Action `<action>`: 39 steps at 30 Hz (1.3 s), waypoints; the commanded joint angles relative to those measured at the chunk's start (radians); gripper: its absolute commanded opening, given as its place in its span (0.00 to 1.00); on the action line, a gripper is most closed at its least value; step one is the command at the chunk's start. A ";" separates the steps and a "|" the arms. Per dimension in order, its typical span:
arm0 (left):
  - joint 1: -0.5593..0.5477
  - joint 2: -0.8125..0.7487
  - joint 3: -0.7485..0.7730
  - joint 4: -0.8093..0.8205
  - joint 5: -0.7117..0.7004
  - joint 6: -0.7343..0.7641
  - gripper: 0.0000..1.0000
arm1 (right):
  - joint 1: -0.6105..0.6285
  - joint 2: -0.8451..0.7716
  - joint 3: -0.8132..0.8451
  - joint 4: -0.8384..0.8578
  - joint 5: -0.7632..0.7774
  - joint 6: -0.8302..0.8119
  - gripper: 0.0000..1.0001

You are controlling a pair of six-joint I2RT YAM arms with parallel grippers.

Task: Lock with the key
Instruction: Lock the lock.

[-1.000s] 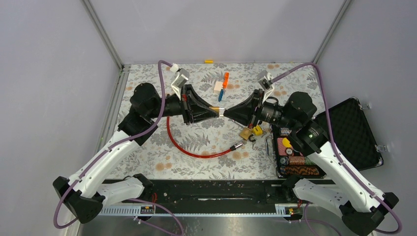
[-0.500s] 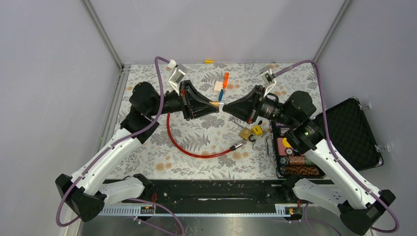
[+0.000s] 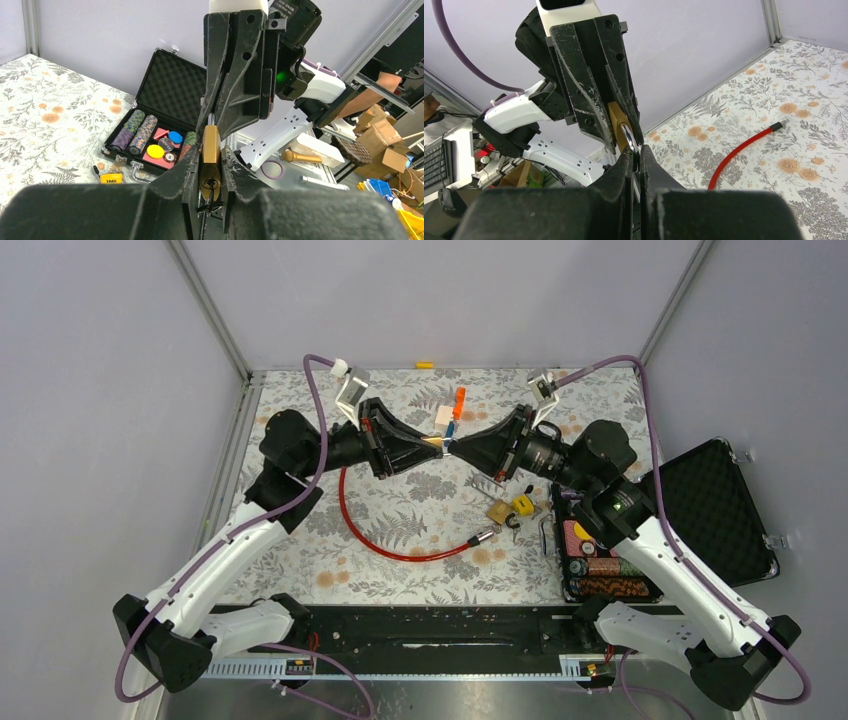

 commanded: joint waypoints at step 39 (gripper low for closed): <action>0.050 0.078 0.252 -0.777 0.081 0.651 0.99 | 0.024 0.027 0.257 -0.708 -0.065 -0.655 0.00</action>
